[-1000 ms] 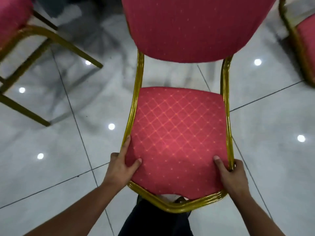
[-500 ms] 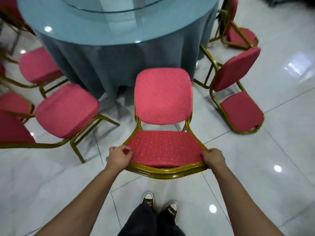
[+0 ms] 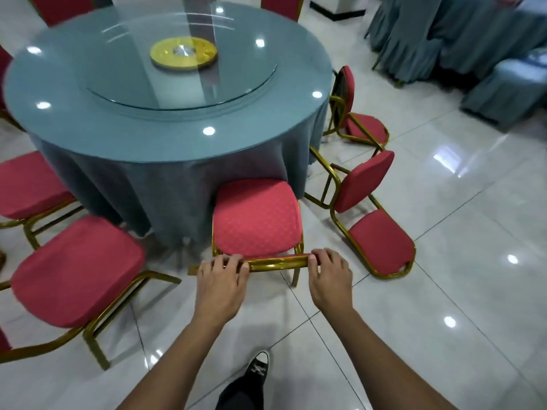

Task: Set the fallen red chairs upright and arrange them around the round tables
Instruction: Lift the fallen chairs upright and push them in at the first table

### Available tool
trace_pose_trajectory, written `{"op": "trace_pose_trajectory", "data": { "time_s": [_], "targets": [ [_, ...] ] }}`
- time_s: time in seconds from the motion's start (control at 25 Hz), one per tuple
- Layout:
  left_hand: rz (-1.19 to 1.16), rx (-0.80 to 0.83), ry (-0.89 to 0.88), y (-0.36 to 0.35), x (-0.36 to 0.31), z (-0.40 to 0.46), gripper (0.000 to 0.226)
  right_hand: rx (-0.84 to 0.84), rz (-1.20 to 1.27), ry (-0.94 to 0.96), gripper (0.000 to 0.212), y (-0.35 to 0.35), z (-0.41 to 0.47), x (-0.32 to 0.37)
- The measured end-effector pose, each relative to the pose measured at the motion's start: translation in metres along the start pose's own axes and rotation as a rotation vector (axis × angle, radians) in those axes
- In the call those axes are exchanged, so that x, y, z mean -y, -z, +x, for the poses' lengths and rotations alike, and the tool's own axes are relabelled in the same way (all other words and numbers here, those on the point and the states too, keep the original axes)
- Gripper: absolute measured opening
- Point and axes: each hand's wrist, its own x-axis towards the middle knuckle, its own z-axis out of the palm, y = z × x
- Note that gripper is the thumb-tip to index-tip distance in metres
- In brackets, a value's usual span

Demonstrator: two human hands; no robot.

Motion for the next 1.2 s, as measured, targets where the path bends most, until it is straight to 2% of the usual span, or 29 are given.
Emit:
{"op": "trace_pose_trajectory", "data": {
  "time_s": [0.2, 0.36, 0.56, 0.72, 0.88, 1.2],
  "targets": [
    [0.02, 0.017, -0.03, 0.022, -0.007, 0.088, 0.048, 0.244, -0.037, 0.017, 0.057, 0.015, 0.076, 0.033],
    [0.103, 0.046, -0.036, 0.032, -0.033, 0.113, 0.037, 0.28, -0.017, 0.013, 0.05, 0.027, 0.101, 0.038],
    [0.099, 0.138, -0.218, 0.024, -0.106, 0.132, 0.027, 0.223, 0.138, -0.009, 0.042, 0.061, 0.119, 0.004],
    [0.043, 0.17, -0.338, 0.008, -0.203, 0.148, 0.028, 0.125, 0.226, -0.103, 0.042, 0.108, 0.141, -0.064],
    [-0.008, 0.197, -0.404, -0.033, -0.311, 0.153, 0.029, 0.039, 0.272, -0.17, 0.038, 0.155, 0.165, -0.161],
    [-0.069, 0.195, -0.426, -0.118, -0.482, 0.155, 0.025, 0.022, 0.314, -0.233, 0.032, 0.232, 0.223, -0.338]
  ]
}}
